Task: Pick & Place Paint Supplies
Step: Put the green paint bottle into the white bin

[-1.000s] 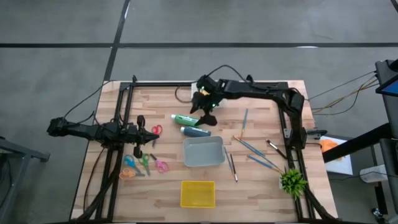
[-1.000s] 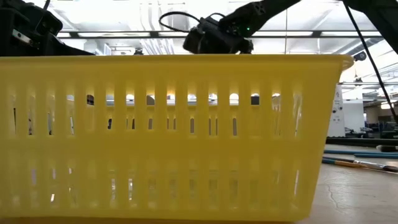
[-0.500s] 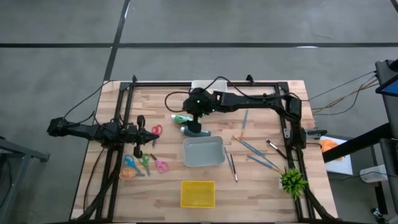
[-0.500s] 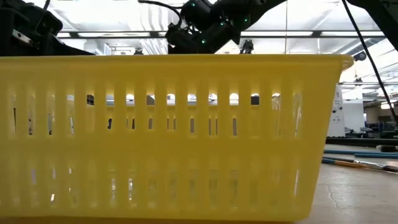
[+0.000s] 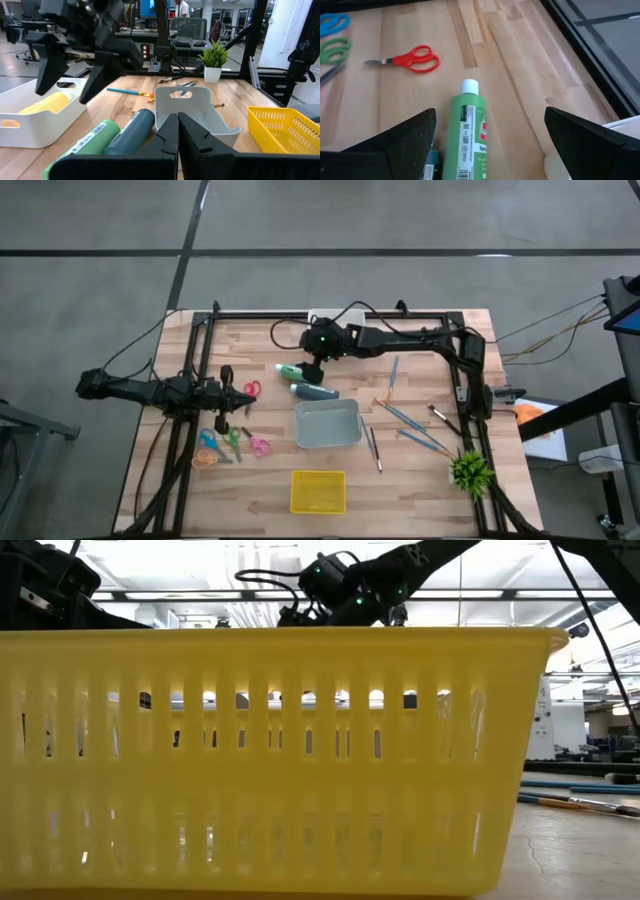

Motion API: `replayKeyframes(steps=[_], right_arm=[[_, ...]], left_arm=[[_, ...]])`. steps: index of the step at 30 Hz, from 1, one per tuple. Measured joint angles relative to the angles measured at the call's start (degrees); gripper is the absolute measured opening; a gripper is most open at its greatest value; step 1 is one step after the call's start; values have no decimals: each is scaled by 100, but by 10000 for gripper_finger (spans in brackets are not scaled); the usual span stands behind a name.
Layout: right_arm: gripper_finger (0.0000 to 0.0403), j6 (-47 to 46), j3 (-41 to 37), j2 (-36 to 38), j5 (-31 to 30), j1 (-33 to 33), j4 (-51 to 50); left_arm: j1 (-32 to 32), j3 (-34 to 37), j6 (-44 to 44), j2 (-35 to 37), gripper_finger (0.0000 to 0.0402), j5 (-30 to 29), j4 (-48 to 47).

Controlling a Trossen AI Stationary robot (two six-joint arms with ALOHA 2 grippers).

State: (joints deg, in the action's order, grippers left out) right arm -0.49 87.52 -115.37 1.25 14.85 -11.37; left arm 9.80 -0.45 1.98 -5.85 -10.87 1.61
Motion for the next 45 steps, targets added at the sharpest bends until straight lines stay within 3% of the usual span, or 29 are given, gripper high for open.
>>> replayKeyframes(steps=[9,30,37,45], right_arm=[[370,-319,-434,-2,-23,-43,460],[370,-397,-955,-9,-152,-133,488],[370,-407,-1364,-9,-150,-133,1293],[370,-402,-1451,-9,-150,-108,1522]], left_arm=[[-1,0,1,0,0,0,2],[-2,0,0,0,0,0,2],[0,1,1,0,0,0,1],[0,1,1,0,0,0,2]])
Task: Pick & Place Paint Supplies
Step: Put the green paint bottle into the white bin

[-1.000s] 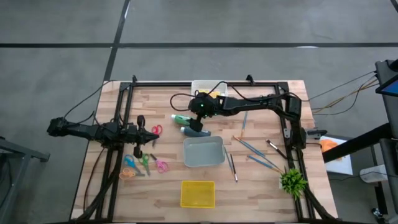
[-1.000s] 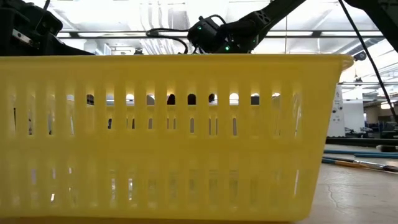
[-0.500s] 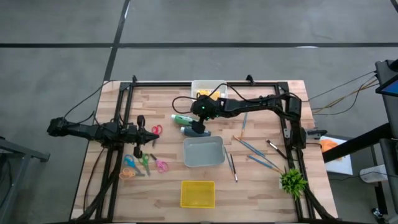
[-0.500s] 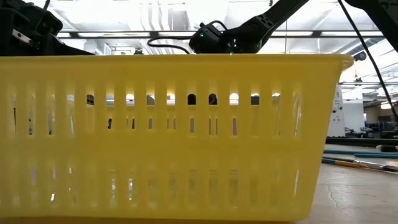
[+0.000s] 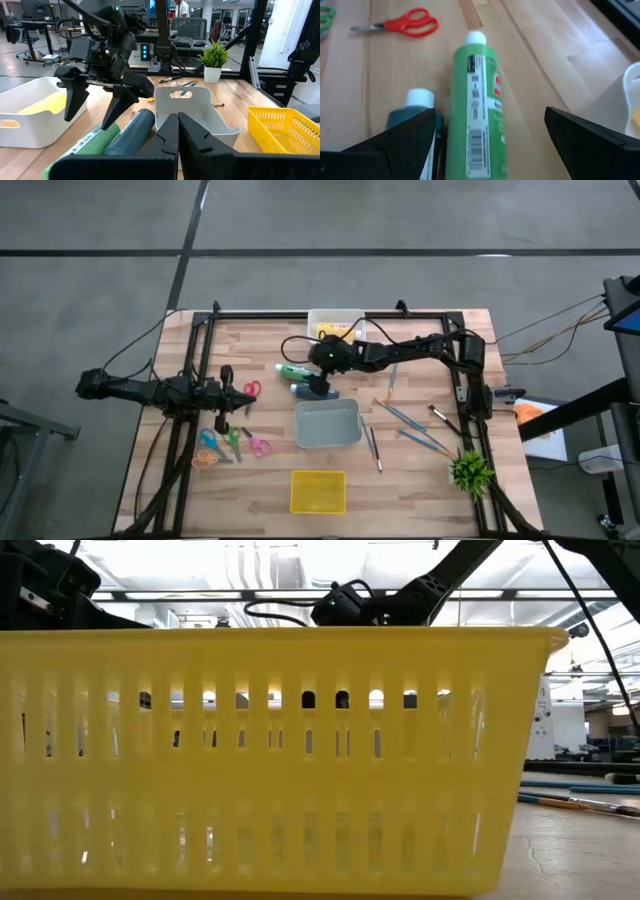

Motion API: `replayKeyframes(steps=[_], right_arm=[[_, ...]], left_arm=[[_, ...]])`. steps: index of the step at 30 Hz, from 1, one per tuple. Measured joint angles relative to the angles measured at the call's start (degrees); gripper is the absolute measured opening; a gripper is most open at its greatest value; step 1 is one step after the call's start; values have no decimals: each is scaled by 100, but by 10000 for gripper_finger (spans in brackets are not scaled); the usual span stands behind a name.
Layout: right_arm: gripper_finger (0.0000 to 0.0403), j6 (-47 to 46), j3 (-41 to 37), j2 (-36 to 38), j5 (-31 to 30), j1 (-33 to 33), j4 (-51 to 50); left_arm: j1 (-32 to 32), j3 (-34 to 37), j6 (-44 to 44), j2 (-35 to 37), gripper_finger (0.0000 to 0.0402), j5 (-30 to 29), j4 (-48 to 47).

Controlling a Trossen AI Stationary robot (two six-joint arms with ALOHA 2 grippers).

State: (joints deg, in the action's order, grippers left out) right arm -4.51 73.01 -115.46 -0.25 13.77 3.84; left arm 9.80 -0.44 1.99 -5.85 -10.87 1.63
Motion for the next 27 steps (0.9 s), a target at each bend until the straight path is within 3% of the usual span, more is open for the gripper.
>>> replayKeyframes(steps=[12,27], right_arm=[[370,165,206,-494,66,53,447],[370,243,243,-807,27,93,186]], left_arm=[[-2,1,-1,-11,0,-1,0],[-1,-1,0,-37,0,0,0]])
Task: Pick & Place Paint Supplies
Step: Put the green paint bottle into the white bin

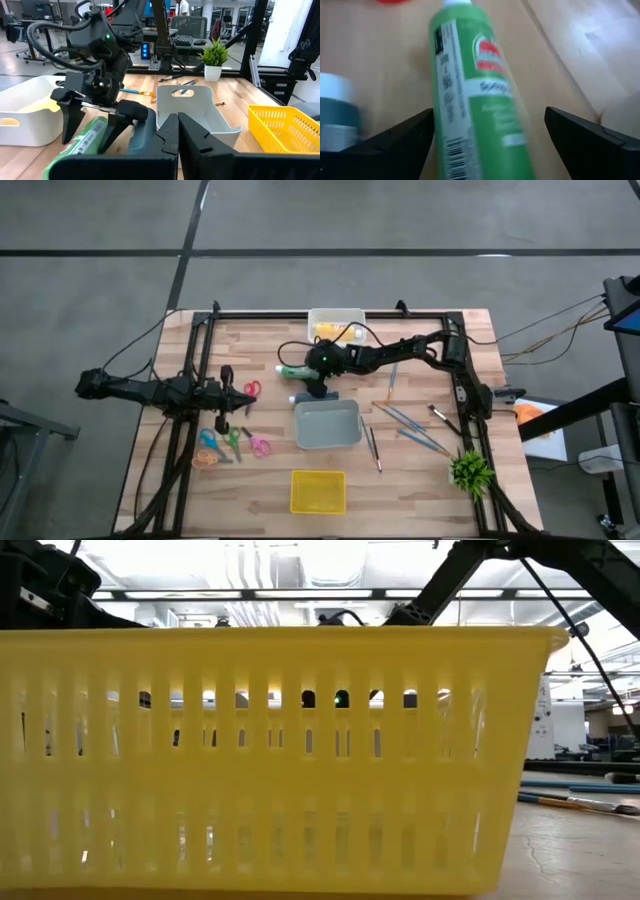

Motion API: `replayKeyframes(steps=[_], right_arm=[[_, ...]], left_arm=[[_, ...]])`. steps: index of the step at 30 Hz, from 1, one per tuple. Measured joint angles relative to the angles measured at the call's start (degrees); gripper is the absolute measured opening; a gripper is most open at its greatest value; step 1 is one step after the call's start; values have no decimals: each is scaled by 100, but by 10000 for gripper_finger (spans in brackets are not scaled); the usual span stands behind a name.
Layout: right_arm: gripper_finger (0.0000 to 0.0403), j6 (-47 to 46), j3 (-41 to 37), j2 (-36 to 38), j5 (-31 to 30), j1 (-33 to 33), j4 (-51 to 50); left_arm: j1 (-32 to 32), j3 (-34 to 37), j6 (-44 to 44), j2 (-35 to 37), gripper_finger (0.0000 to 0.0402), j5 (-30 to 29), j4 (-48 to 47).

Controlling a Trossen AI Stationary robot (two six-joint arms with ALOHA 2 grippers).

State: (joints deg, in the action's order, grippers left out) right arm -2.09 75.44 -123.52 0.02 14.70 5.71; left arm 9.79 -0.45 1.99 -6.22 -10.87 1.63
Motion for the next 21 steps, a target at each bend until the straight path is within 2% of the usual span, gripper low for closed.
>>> replayKeyframes(steps=[14,17,21], right_arm=[[369,-53,15,0,26,-2,3],[350,-59,15,0,38,-2,5],[303,-55,15,0,38,-2,5]], left_arm=[[-1,2,-1,0,0,0,0],[-1,2,0,0,0,0,0],[-1,0,0,0,0,0,0]])
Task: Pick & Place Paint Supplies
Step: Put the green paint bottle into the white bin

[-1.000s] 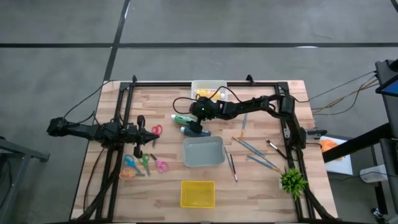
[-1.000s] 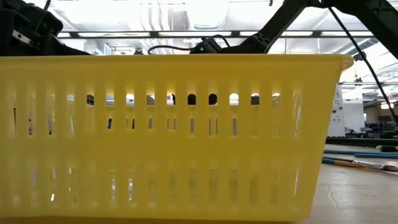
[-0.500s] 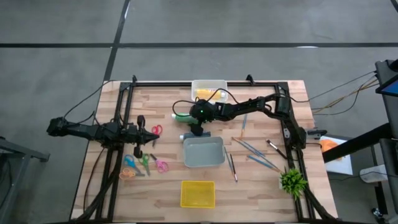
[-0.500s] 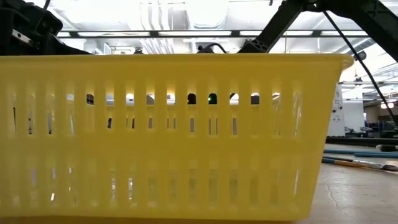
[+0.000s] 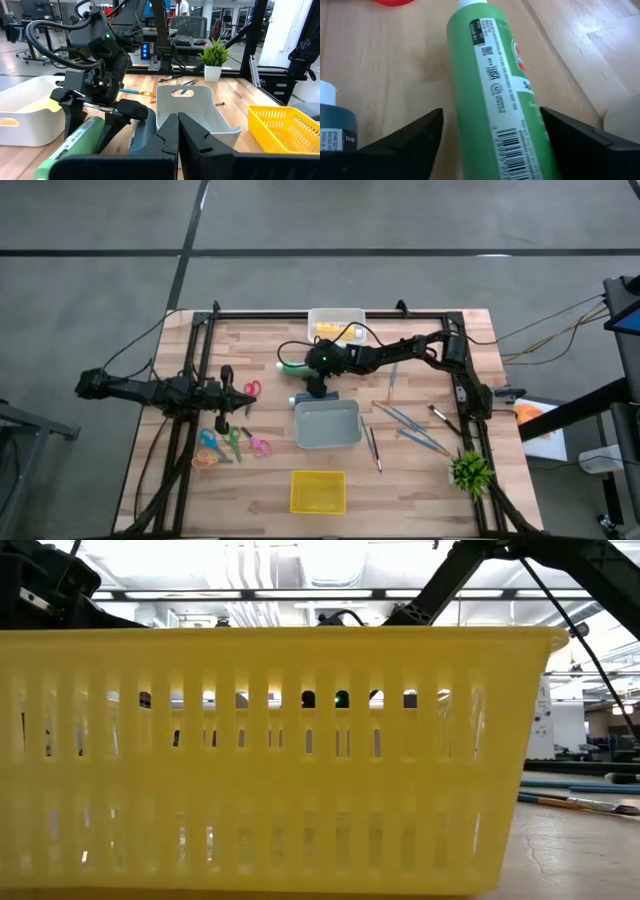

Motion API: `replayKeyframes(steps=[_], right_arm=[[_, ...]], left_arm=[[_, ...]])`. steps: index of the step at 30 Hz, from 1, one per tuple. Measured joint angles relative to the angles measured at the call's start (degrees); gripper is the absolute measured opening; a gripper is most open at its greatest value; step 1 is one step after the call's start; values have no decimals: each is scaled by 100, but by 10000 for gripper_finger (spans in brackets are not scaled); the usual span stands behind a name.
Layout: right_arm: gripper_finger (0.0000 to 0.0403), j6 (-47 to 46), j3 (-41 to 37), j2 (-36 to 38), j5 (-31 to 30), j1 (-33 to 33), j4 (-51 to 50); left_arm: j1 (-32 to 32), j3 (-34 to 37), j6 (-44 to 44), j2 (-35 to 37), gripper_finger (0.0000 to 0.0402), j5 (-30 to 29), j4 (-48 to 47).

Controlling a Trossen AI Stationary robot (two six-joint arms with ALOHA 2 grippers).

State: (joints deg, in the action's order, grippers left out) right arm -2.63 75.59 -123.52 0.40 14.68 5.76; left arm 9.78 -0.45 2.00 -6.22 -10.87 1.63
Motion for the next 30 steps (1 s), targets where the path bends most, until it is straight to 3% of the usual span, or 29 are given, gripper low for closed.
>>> replayKeyframes(steps=[11,24,30], right_arm=[[216,2,0,2,2,-2,8],[209,-19,97,75,140,-4,-74],[208,16,365,408,159,-4,-601]], left_arm=[[0,0,0,0,0,0,0],[2,0,-1,0,0,0,0],[2,2,0,0,0,0,-2]])
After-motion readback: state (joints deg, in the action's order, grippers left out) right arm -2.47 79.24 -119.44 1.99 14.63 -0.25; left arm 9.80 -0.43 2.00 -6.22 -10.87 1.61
